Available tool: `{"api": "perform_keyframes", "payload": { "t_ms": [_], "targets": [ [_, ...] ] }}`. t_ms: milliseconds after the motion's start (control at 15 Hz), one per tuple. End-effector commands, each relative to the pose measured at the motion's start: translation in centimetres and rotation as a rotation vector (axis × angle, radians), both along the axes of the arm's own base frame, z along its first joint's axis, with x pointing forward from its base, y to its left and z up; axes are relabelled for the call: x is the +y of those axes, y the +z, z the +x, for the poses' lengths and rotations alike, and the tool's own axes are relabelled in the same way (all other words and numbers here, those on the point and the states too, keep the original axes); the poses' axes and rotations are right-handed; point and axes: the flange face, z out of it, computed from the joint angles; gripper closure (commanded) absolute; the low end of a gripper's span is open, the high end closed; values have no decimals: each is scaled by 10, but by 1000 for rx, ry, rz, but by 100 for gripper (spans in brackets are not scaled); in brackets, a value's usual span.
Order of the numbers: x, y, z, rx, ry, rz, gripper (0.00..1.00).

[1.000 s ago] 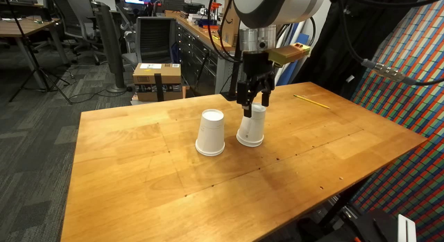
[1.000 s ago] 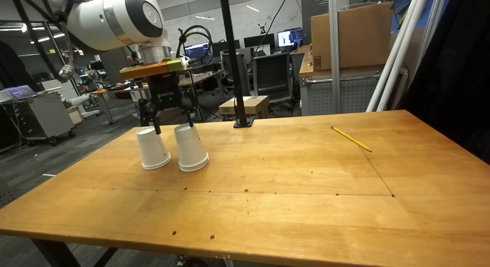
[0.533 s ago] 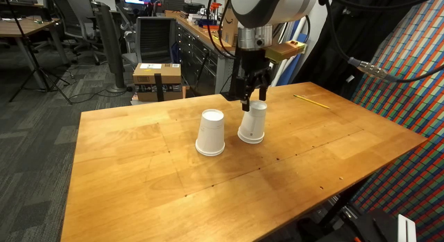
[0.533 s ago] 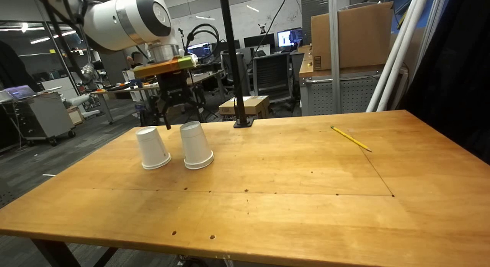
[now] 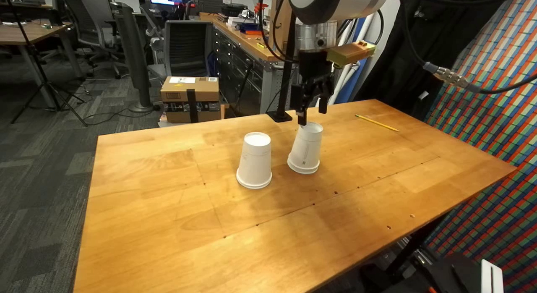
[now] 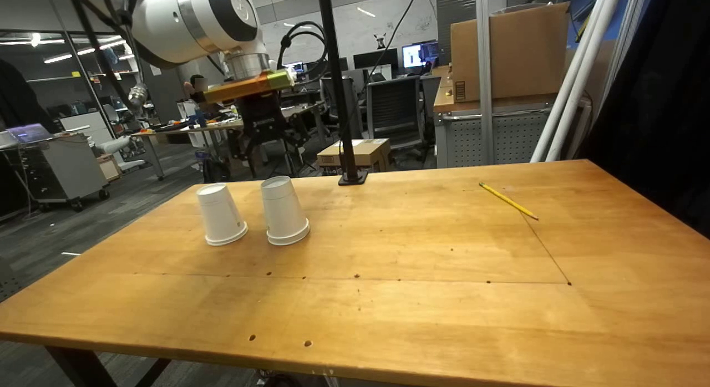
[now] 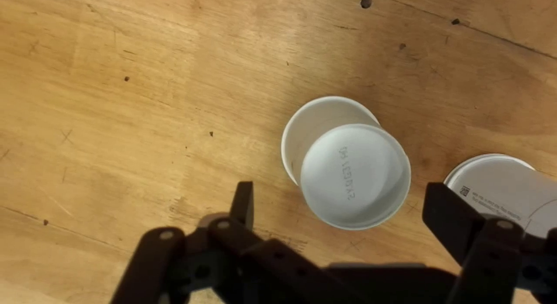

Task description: Stack all the cups together

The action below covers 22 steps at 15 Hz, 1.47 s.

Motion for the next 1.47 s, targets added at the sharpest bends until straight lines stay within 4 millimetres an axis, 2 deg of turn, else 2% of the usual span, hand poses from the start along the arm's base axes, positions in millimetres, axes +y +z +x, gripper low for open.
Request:
{"api": "perform_keyframes", "payload": {
  "t_ms": [0,800,867,933,1200,1400],
  "targets": [
    [2,2,0,6,-15,-4,0],
    [10,-27,3,51,-37,13,0],
    [10,-28,2,54,-37,15,21],
    [10,-29,2,57,-38,16,26],
    [9,-30,2,58,-43,22,60],
    [8,-29,2,58,-46,25,60]
  ]
}}
